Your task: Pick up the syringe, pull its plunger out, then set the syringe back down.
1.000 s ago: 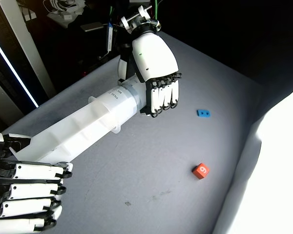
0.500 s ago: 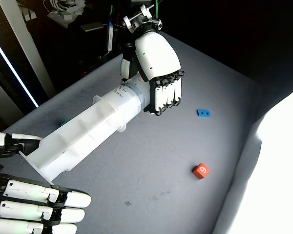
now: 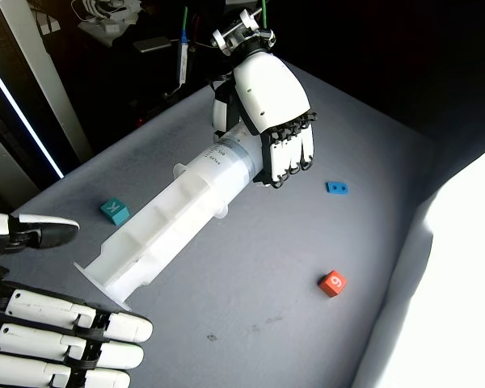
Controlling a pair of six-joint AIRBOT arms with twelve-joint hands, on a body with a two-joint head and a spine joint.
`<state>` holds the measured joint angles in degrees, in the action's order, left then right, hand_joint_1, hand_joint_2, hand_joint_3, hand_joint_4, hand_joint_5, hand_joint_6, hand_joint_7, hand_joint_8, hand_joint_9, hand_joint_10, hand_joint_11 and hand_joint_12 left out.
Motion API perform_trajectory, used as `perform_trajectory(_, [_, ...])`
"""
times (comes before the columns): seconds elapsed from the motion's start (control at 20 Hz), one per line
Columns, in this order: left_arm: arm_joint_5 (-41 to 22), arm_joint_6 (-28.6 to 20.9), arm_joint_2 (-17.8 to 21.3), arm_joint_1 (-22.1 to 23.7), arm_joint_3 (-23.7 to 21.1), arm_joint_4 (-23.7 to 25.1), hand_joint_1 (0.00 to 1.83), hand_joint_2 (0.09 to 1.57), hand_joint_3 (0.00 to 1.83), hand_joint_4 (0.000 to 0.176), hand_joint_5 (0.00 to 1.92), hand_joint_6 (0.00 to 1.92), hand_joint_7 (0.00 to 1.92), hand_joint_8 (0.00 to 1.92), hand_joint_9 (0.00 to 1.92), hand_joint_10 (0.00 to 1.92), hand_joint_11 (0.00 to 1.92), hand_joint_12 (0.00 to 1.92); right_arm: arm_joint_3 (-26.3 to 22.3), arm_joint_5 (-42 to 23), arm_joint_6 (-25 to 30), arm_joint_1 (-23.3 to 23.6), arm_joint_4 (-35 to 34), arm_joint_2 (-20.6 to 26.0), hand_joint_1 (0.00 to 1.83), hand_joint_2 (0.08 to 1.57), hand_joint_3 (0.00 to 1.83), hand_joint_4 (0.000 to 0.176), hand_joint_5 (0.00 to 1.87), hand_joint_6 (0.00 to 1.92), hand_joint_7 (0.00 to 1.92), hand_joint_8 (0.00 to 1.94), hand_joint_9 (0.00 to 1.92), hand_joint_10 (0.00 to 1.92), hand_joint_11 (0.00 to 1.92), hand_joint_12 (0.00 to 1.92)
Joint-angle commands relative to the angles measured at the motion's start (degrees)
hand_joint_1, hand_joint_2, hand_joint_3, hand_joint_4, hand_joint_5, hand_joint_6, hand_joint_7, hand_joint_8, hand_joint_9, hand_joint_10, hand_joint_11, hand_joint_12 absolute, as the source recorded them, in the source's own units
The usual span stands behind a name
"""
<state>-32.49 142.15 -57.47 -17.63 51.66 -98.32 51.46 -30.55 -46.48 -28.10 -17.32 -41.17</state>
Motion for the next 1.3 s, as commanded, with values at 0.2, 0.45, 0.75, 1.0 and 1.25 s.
perform_trajectory(0.2, [0.9,-1.0,0.3,-0.7,0.7,4.0,1.34,1.19,0.00,0.000,0.77,1.34,0.87,1.11,0.71,1.40,0.52,1.35,0.0,-8.0,0.6,0.5,0.3,0.4,0.66,0.81,0.00,0.000,0.00,0.00,0.07,0.00,0.09,0.00,0.00,0.35])
perform_trajectory(0.45, [1.7,-8.1,0.5,-4.1,1.3,10.3,1.35,1.18,0.00,0.000,0.78,1.37,0.90,1.03,0.74,1.34,0.56,1.27,0.0,-8.3,0.8,0.5,0.3,0.4,0.64,0.82,0.00,0.000,0.00,0.00,0.06,0.00,0.09,0.00,0.00,0.36])
perform_trajectory(0.75, [1.6,-15.0,0.9,-9.1,1.8,16.7,1.34,1.19,0.00,0.000,0.76,1.41,0.89,1.07,0.72,1.34,0.55,1.24,0.0,-8.6,0.8,0.5,0.3,0.3,0.66,0.83,0.00,0.000,0.00,0.00,0.07,0.00,0.08,0.00,0.00,0.33])
perform_trajectory(1.0, [-1.3,-26.5,0.9,-15.1,2.1,24.8,1.34,1.20,0.00,0.000,0.75,1.42,0.86,1.09,0.71,1.38,0.51,1.29,0.0,-8.7,0.8,0.5,0.3,0.2,0.64,0.84,0.00,0.000,0.00,0.00,0.06,0.00,0.08,0.00,0.00,0.32])
perform_trajectory(1.25, [-4.7,-33.4,0.7,-20.3,2.1,28.5,1.34,1.20,0.00,0.000,0.76,1.43,0.86,1.06,0.69,1.40,0.51,1.30,0.0,-8.9,0.8,0.5,0.3,0.1,0.65,0.83,0.00,0.000,0.02,0.00,0.09,0.00,0.11,0.00,0.00,0.38])
